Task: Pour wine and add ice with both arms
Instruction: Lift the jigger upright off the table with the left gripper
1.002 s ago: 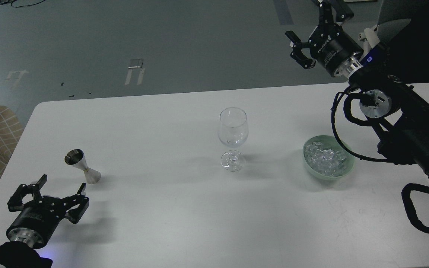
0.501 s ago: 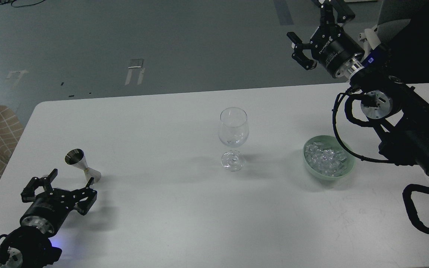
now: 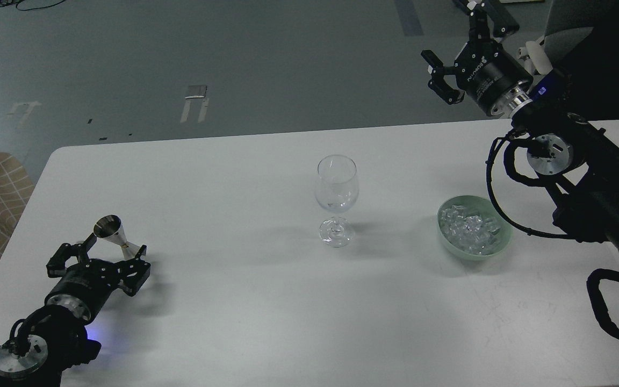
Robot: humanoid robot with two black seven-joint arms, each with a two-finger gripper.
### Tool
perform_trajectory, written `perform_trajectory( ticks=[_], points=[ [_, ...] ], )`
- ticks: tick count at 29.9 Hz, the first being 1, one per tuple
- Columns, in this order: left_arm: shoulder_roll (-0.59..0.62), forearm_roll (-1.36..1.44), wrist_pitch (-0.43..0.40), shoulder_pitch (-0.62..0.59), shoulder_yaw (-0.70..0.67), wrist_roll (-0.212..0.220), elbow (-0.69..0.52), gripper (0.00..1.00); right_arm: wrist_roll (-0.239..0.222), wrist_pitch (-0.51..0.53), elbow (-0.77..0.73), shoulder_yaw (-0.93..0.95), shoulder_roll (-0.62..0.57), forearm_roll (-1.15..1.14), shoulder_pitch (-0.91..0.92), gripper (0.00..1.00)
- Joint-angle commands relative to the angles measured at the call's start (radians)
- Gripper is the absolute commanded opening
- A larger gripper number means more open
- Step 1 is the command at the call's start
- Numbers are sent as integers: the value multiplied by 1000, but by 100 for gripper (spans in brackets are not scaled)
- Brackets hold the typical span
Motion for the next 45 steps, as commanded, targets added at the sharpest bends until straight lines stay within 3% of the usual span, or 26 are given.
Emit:
perform_trajectory(
  ticks=[1,20,21,22,25,29,33,40,45],
  points=[
    [-1,2,0,-5,1,1,12,98,0,0,-1,1,0,0,-1,100],
    [2,2,-2,-54,1,-2,68,96,0,0,1,1,-1,0,-8,100],
    [2,2,-3,-54,1,-2,68,89,0,0,2,1,-1,0,-6,100],
    [2,5,-3,-54,1,-2,68,75,0,0,4,1,-2,0,-8,100],
    [4,21,-9,-54,3,-19,68,54,0,0,10,1,-8,0,-9,100],
    [7,21,-11,-53,3,-20,68,52,0,0,10,1,-8,0,-14,100],
    [7,21,-28,-51,3,-19,68,43,0,0,14,1,-8,0,-17,100],
    [-1,21,-51,-50,1,-19,68,41,0,0,14,1,-10,0,-17,100],
    [-4,21,-72,-45,3,-14,67,26,0,0,14,1,-8,0,-17,100]
  ],
)
